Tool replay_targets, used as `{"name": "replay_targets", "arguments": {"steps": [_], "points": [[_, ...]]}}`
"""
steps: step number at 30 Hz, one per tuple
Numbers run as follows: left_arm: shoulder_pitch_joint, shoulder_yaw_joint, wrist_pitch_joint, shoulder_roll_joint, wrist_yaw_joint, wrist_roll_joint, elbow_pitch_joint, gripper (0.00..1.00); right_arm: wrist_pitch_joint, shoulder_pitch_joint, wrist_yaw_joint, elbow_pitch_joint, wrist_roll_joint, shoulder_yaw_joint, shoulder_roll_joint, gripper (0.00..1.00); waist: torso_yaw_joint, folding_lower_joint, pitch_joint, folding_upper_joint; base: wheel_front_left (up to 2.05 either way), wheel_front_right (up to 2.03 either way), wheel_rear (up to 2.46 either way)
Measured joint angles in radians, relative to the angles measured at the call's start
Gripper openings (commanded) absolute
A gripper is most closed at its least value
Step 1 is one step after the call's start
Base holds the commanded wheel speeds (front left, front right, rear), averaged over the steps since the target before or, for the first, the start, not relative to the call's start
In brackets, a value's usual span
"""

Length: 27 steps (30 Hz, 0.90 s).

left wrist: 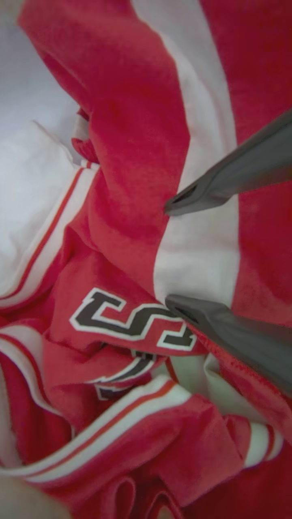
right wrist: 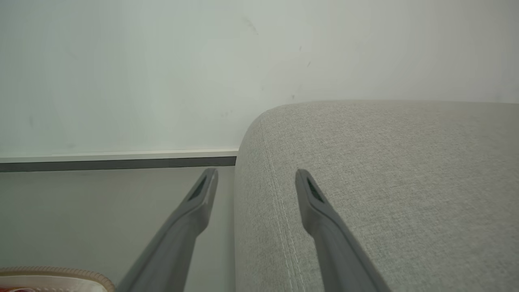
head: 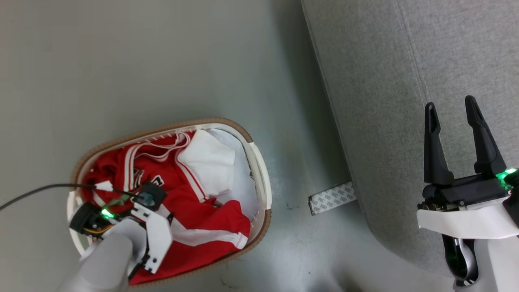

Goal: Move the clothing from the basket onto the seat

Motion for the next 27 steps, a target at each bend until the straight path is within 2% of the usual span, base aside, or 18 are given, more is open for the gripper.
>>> {"name": "replay_targets", "arguments": {"steps": [8,9,10,11,13,14,16,17,18,19,27], "points": [[-0.023,-0.014,-0.016,-0.002,0.002,-0.004,0.068,1.00,0.000,-0.003,0.000,-0.003,0.003,0.006,0.000,1.00,-0.013,-0.0002,0.034,0.0000,0.00,0.00,0.00],[-0.026,-0.016,-0.016,-0.003,0.001,-0.005,0.077,0.97,0.000,-0.003,0.000,-0.003,0.003,0.008,0.000,1.00,-0.013,-0.0002,0.037,0.0000,0.00,0.00,0.00],[-0.030,-0.020,-0.017,-0.004,-0.001,-0.006,0.088,0.89,0.000,-0.004,0.000,-0.003,0.003,0.009,0.000,1.00,-0.015,-0.0002,0.041,0.0000,0.00,0.00,0.00],[-0.033,-0.025,-0.017,-0.003,-0.001,-0.006,0.096,0.87,0.000,-0.006,0.000,-0.003,0.003,0.012,0.000,1.00,-0.018,-0.0001,0.045,0.0000,0.00,0.00,0.00],[-0.041,-0.032,-0.024,-0.005,-0.002,-0.006,0.113,0.68,0.000,-0.010,0.000,-0.006,0.001,0.012,0.000,1.00,-0.024,-0.0002,0.054,0.0000,0.00,0.00,0.00],[-0.047,-0.035,-0.027,-0.005,-0.002,-0.006,0.120,0.49,0.000,-0.012,0.000,-0.009,-0.003,0.010,0.000,1.00,-0.027,-0.0002,0.060,0.0000,0.00,0.00,0.00],[-0.064,-0.040,-0.040,-0.008,-0.001,-0.005,0.129,0.37,0.000,-0.013,0.000,-0.016,-0.013,0.005,0.000,1.00,-0.033,-0.0002,0.071,0.0000,0.00,0.00,0.00],[-0.075,-0.042,-0.048,-0.009,0.003,-0.004,0.133,0.23,0.000,-0.012,0.000,-0.022,-0.018,0.002,0.000,1.00,-0.035,-0.0002,0.078,0.0000,0.00,0.00,0.00],[-0.087,-0.044,-0.052,-0.012,0.006,-0.003,0.138,0.16,0.000,-0.012,0.000,-0.027,-0.024,-0.003,0.000,1.00,-0.036,-0.0002,0.086,0.0000,0.00,0.00,0.00],[-0.100,-0.046,-0.055,-0.017,0.006,-0.003,0.144,0.00,0.000,-0.012,0.000,-0.030,-0.030,-0.009,0.000,1.00,-0.036,-0.0002,0.094,-0.0001,0.00,0.00,0.00],[-0.135,-0.028,-0.117,-0.077,0.002,-0.052,0.190,0.00,0.000,0.006,0.000,-0.023,-0.051,-0.021,0.000,1.00,0.005,-0.0002,0.083,0.0000,0.00,0.00,0.00]]}}
